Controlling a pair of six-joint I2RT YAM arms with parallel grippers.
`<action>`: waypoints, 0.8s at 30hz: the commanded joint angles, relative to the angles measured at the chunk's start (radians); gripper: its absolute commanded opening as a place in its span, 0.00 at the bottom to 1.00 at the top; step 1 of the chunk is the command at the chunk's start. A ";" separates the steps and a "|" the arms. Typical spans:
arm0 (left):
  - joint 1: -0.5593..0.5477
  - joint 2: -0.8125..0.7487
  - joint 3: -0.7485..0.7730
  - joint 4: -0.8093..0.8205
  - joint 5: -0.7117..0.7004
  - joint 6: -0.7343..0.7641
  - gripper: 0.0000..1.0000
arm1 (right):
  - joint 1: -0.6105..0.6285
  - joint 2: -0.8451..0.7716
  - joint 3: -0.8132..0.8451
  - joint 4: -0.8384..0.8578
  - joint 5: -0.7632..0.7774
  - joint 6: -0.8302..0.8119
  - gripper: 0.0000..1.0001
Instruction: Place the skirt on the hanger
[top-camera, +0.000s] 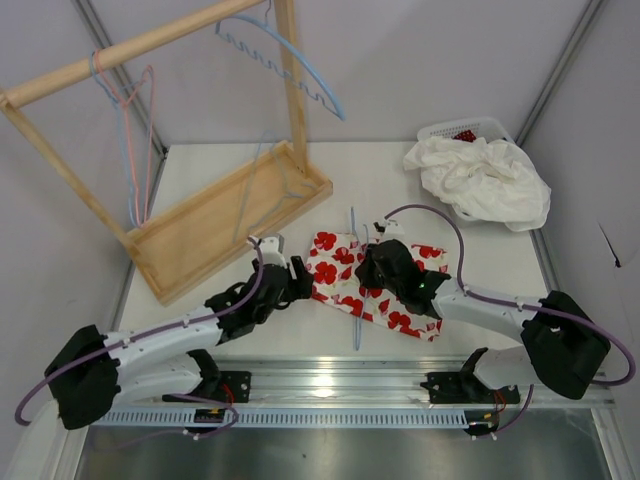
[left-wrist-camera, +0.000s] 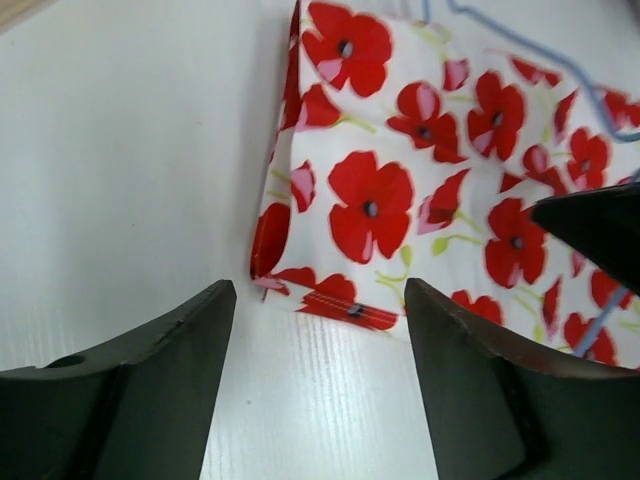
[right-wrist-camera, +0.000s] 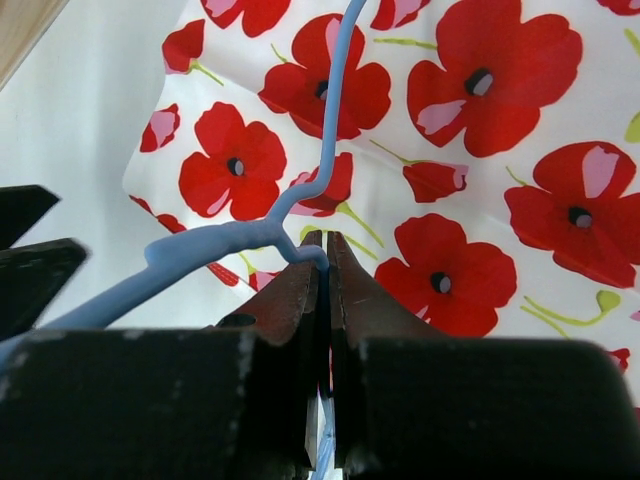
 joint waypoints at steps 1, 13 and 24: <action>0.019 0.090 0.071 0.024 0.032 0.016 0.76 | -0.007 -0.049 -0.020 -0.003 0.068 -0.021 0.00; 0.108 0.389 0.125 0.228 0.109 0.102 0.80 | -0.007 -0.049 -0.024 -0.016 0.037 -0.039 0.00; 0.108 0.515 0.191 0.167 0.012 0.120 0.12 | -0.049 -0.075 0.004 -0.127 0.109 -0.005 0.00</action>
